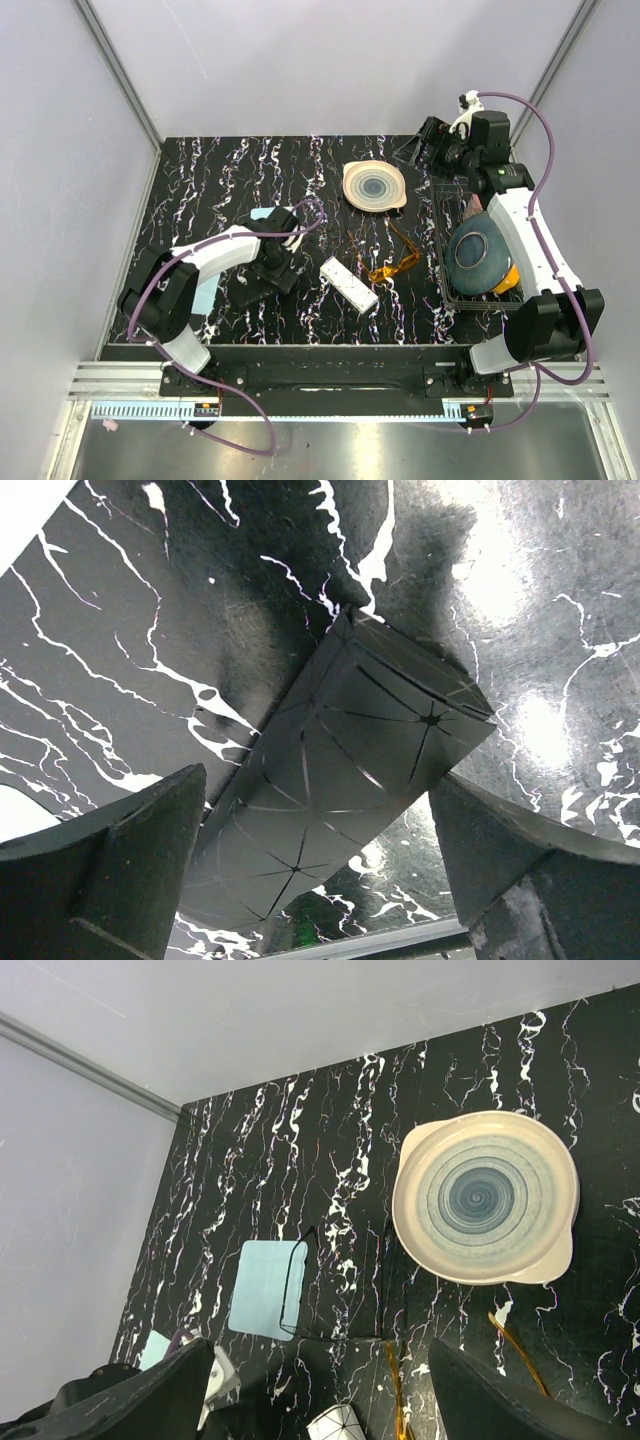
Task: Organize the sunglasses
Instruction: Pick up the sunglasses case from the center of the board, then put down the sunglasses case at the corner of the board.
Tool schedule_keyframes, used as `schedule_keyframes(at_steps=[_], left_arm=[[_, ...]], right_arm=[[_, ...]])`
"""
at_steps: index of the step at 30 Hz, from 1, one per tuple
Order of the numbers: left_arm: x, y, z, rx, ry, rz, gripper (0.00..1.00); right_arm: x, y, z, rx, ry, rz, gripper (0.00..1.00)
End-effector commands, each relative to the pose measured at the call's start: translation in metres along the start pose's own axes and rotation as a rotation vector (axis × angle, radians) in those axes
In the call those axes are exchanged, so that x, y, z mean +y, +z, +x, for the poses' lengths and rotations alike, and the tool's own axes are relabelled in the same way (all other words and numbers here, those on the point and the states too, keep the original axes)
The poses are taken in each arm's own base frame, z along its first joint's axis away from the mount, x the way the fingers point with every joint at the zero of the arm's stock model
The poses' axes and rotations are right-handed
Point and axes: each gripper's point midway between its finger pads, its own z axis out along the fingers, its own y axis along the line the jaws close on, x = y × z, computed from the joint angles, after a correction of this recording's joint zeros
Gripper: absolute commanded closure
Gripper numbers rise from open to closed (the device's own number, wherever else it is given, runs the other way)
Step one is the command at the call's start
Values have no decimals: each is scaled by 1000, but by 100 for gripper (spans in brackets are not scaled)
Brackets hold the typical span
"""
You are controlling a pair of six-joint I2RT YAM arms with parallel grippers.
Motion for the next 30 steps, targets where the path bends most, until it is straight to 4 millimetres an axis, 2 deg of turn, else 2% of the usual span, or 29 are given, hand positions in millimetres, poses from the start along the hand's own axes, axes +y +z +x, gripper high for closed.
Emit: schedule_keyframes(at_steps=[1,5,6,7,9,10,13,16,17,19,20,22,23,25,26,27,28,29,30], left_arm=[[2,0,-13,-26,11,-18,7],[5,5,-12,-20,2,-37,26],[10,6,-12,-16,-10,-71,28],[13,5,-13,-22,-11,-86,37],[20,4,-15,-33,-26,-126,43],[21,3,-16,-38,-33,-134,51],[27,-3,-22,-75,-53,-161,55],[42,-14,-30,-122,-127,-177,56],[55,-19,-34,-140,-179,-188,56],[71,-31,-40,-180,-248,-200,56],[89,-37,-41,-197,-303,-224,56],[109,-51,-49,-245,-383,-254,50],[130,-57,-47,-255,-449,-295,50],[152,-68,-58,-293,-522,-320,51],[171,-64,-57,-276,-571,-350,51],[180,-64,-61,-277,-596,-363,51],[194,-77,-78,-315,-620,-378,51],[210,-65,-78,-280,-650,-393,51],[220,-64,-84,-281,-661,-401,51]], right_arm=[[12,-3,-9,-18,-28,-30,7],[8,-3,-6,-16,-25,-15,7],[6,-2,-6,-17,-26,-10,7],[6,-2,-6,-19,-27,-10,7],[4,-1,-5,-20,-27,-3,7],[3,0,-5,-20,-25,-3,7],[2,2,-3,-11,-27,-5,7],[5,5,1,10,-42,-32,7],[9,6,4,28,-48,-58,7],[14,8,14,65,-84,-79,8],[14,10,16,73,-98,-74,8],[21,13,28,104,-140,-82,8],[20,15,33,113,-148,-69,8],[25,19,43,130,-177,-81,8],[23,22,50,144,-180,-76,8],[25,23,54,149,-203,-86,8],[33,25,64,171,-227,-106,8],[34,28,72,189,-246,-109,8],[38,30,80,206,-295,-120,8]])
